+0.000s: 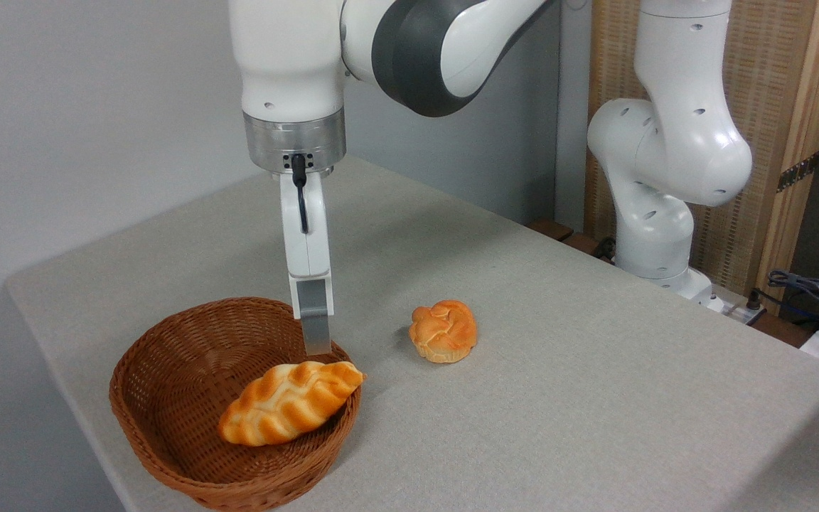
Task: Put bread into the basket
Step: 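Lower the braided roll into the basket and release it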
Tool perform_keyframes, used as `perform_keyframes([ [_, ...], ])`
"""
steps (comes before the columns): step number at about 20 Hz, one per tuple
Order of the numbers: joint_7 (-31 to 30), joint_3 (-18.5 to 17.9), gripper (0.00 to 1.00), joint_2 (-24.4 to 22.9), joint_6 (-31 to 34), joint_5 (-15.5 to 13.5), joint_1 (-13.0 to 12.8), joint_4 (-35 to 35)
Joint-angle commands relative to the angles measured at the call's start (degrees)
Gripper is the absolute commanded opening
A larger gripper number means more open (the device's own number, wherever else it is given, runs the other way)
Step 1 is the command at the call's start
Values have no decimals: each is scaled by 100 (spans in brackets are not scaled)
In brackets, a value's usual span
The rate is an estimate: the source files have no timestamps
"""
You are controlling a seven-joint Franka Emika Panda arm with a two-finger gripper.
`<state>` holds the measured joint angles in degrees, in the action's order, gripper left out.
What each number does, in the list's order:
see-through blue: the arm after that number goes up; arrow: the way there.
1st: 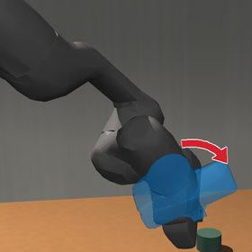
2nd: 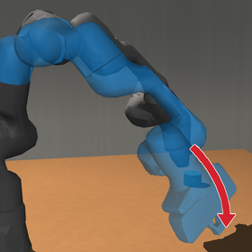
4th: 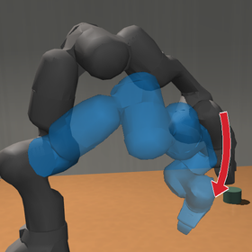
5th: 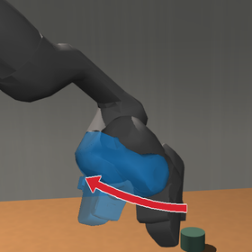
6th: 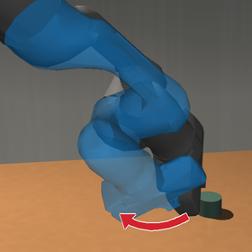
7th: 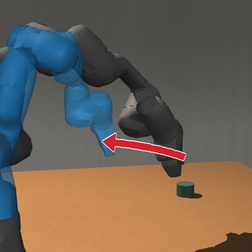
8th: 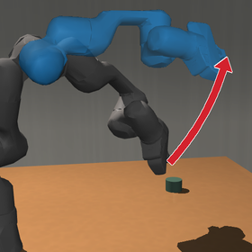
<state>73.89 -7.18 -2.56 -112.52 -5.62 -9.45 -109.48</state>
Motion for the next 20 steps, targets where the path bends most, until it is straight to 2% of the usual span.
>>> perform_keyframes([
  [1, -269, -142, 100, -86, -16, -88, -31, 23],
  [4, -682, -214, 100, -183, 45, -88, -40, 23],
  [8, -1771, -257, 100, -332, 537, 26, -40, 32],
  [12, -2158, -249, 100, -517, 941, 175, -40, 76],
  [16, -2756, -196, 100, -553, 1012, 657, -57, 207],
  [18, -2880, -222, 100, -544, 1012, 720, -57, 208],
  [20, -2828, -249, 100, -518, 1004, 624, -49, 216],
])
